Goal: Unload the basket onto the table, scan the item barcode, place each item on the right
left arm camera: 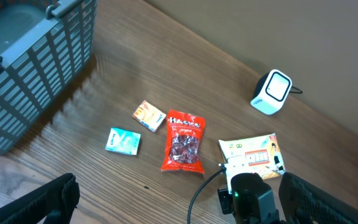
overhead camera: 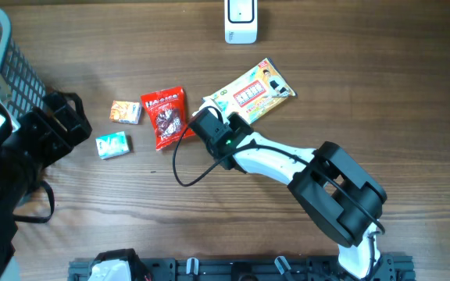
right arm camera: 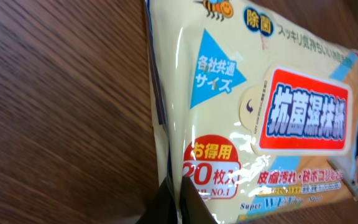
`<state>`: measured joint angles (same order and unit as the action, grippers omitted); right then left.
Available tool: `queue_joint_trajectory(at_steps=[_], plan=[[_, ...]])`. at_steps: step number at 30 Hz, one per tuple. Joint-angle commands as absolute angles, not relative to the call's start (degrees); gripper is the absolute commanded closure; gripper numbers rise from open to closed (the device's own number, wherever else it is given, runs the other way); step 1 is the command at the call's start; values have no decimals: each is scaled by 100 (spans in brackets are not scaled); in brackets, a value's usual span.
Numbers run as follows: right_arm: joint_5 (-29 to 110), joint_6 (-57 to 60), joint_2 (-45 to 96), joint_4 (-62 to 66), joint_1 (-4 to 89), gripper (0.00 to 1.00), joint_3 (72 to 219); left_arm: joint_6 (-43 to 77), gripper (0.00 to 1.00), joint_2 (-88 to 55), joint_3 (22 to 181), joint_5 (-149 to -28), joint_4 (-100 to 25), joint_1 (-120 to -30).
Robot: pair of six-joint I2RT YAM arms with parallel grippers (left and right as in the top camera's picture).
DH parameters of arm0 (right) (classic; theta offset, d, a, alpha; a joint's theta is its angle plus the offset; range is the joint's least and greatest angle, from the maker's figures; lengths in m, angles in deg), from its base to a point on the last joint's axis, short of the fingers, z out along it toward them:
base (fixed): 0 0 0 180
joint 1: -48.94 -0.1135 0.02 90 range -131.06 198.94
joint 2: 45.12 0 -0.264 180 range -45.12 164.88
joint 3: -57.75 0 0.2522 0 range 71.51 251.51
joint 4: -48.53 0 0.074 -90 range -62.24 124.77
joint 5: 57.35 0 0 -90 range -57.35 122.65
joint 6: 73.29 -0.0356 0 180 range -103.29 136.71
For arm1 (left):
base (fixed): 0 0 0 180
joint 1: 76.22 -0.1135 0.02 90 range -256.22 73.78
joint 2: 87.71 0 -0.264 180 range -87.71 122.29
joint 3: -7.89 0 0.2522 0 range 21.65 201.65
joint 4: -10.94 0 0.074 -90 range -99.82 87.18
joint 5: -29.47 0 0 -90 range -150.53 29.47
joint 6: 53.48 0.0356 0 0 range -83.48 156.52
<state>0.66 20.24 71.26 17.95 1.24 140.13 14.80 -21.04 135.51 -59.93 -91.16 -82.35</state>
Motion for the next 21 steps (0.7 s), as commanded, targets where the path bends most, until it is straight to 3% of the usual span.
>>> queue_joint_trajectory(at_steps=[1,11,21], plan=[[-148,1241,7032,1434,132,96,14359,1489,0,-2124,13593,-5939,-9103,-8261],[720,-461,6228,-645,370,96,14743,1489,0,-2124,13593,-5939,-9103,-8261],[2792,-114,6193,-1650,1431,96,14719,1489,0,-2124,13593,-5939,-9103,-8261]])
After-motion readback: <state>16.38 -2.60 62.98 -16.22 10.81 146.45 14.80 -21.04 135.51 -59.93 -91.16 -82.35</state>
